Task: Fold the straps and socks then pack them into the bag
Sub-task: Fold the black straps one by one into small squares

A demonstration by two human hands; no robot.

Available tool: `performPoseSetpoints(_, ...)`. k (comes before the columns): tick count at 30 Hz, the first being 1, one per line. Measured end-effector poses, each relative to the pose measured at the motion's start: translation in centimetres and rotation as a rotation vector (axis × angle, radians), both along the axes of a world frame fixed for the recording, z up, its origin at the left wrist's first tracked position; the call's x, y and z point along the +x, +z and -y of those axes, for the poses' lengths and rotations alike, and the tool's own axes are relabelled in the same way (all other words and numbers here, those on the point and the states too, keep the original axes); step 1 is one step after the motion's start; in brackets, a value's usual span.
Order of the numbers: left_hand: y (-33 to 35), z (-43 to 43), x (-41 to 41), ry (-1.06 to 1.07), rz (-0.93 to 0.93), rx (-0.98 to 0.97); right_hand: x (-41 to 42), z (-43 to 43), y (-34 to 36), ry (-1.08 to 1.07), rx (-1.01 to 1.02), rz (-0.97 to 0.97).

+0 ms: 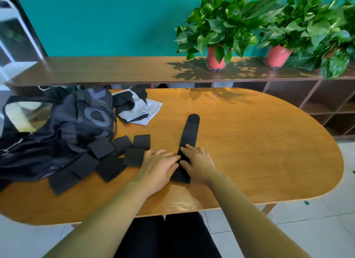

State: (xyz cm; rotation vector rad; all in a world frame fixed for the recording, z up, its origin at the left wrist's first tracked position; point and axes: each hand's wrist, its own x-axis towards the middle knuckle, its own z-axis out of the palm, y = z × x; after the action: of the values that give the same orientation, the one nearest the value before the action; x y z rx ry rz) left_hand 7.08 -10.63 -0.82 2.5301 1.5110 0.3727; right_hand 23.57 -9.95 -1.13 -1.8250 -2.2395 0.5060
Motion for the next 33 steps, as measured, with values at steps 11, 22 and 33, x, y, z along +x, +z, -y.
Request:
performPoseSetpoints(11,-1.3,-0.7,-1.0,-0.160,0.049,-0.097,2.2,-2.4,-1.4,0.196,0.130,0.134)
performPoseSetpoints(22,-1.0,-1.5,-0.5,-0.195,-0.040,-0.005,2.6,-9.7,-1.2,0.099,-0.082,0.087)
performPoseSetpoints(33,-0.7,-0.4,-0.7,-0.121,-0.111,0.050,0.6,-10.5,-0.4,0.063,-0.072,-0.174)
